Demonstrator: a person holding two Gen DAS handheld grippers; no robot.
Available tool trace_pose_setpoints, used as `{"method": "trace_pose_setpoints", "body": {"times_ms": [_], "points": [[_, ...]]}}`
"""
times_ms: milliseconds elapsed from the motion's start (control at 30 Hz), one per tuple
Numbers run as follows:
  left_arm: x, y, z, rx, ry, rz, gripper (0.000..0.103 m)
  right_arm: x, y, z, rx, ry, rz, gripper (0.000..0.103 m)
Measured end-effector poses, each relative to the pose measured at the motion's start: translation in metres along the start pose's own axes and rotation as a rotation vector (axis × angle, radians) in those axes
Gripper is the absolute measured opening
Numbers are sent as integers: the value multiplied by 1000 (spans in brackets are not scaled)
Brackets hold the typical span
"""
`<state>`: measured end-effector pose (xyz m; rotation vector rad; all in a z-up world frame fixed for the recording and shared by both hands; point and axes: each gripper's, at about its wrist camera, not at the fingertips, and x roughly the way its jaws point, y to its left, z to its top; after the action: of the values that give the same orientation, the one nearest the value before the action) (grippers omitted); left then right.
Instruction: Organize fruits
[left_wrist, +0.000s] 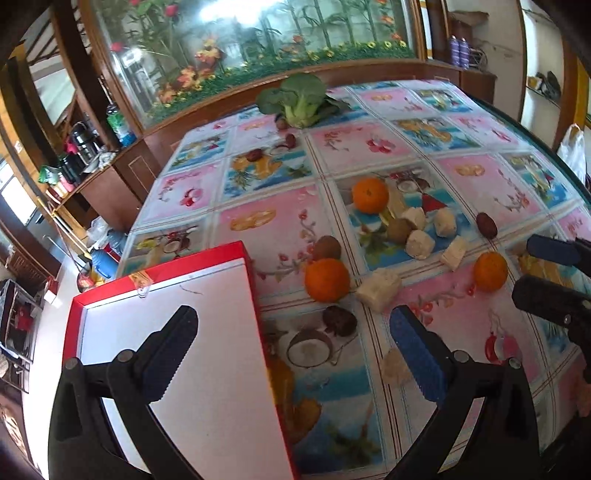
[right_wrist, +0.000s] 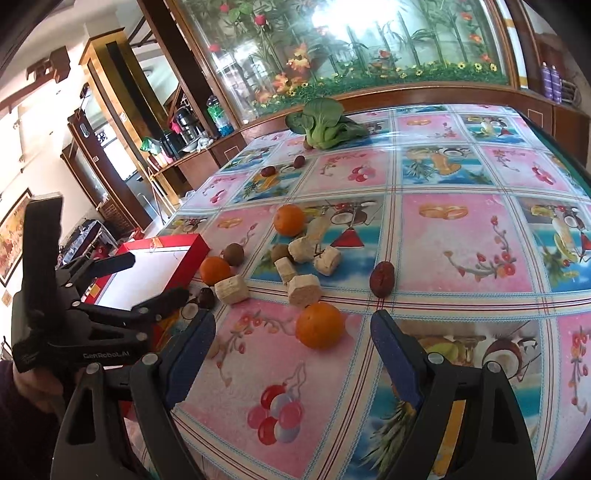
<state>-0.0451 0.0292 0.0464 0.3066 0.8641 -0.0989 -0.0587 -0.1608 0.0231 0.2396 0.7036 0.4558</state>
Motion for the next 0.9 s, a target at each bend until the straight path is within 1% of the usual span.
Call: {"method": "trace_pose_setpoints", "body": {"times_ms": [67,133,200,233,300,333,367,433,467,533,567,600,700,767,833,900], "points": [[-6,-3,-5,5,-10,-43,103,2,0,1,8,2,6,85],[-11,-9,-12,17,-16,-70,103,6,1,1,-3,18,-2,76],[-12,-16,-20,41,-6,-74,103,13,2,0,-17,41,-20,58],[-11,-19,-23,50,0,-76,103,17,3,0,-22,60,-31,53],[-8,-23,-26,65,12,-83,96,23,1,-1,-25,72,-72,46],[-6,-25,-27,70,21,-86,90,23,-1,-1,-19,78,-78,46],[-3,-27,-27,72,34,-98,85,25,-3,-1,-10,82,-84,46],[0,-28,-27,70,50,-109,85,31,-7,-1,-3,107,-98,43],[1,-28,-26,70,54,-105,85,31,-7,-1,-7,103,-104,40],[3,-23,-24,62,52,-102,85,32,-8,-1,-10,105,-96,38],[3,-18,-22,46,50,-112,85,32,-8,-2,-13,105,-97,37],[2,-13,-20,28,51,-129,85,32,-7,-2,-16,103,-102,34],[0,-11,-23,10,63,-142,85,32,-8,-3,-15,100,-106,32],[-4,-19,-28,24,61,-155,85,32,-8,-3,-9,99,-105,32],[-5,-27,-31,40,62,-149,85,31,-8,-3,-4,97,-105,31],[1,-36,-31,64,88,-123,75,31,-9,-3,-3,97,-104,31]]}}
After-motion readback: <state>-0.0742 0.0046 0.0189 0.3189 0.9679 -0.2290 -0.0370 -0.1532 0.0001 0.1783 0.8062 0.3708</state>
